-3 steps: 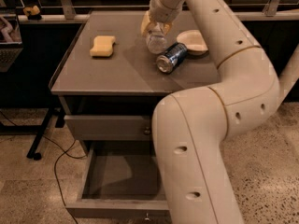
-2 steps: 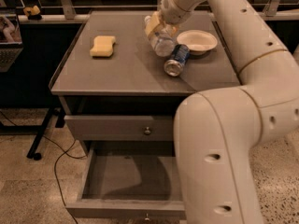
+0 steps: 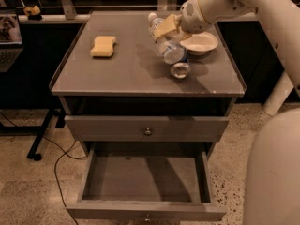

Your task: Place blue plastic bottle into middle drawer

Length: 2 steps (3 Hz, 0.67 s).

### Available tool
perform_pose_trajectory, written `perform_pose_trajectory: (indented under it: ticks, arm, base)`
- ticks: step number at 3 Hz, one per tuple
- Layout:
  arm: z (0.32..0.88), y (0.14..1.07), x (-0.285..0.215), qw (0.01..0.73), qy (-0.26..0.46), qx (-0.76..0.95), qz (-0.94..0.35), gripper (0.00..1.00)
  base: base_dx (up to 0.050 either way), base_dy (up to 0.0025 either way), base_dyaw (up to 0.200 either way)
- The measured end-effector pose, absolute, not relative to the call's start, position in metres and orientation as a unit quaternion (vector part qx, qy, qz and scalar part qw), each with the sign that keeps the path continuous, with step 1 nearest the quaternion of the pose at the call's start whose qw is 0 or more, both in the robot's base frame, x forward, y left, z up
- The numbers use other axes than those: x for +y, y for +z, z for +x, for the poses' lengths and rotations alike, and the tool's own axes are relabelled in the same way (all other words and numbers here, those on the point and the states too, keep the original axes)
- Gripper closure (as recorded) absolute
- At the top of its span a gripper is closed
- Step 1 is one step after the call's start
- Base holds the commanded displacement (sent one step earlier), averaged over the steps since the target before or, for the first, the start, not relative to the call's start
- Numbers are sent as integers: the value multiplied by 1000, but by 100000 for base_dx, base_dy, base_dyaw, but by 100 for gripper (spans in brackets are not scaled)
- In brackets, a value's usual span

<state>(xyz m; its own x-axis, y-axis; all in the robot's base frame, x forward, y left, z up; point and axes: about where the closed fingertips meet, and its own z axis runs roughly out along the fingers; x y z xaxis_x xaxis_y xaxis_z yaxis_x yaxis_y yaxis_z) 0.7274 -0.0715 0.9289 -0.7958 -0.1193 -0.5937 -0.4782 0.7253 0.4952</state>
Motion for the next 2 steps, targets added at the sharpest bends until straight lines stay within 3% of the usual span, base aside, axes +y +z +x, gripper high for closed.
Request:
perform_pose_trajectory:
  ticks: [2]
  arm:
    - [712,891,-58,239,342,893,-167,100]
  base:
    - [0,0,0]
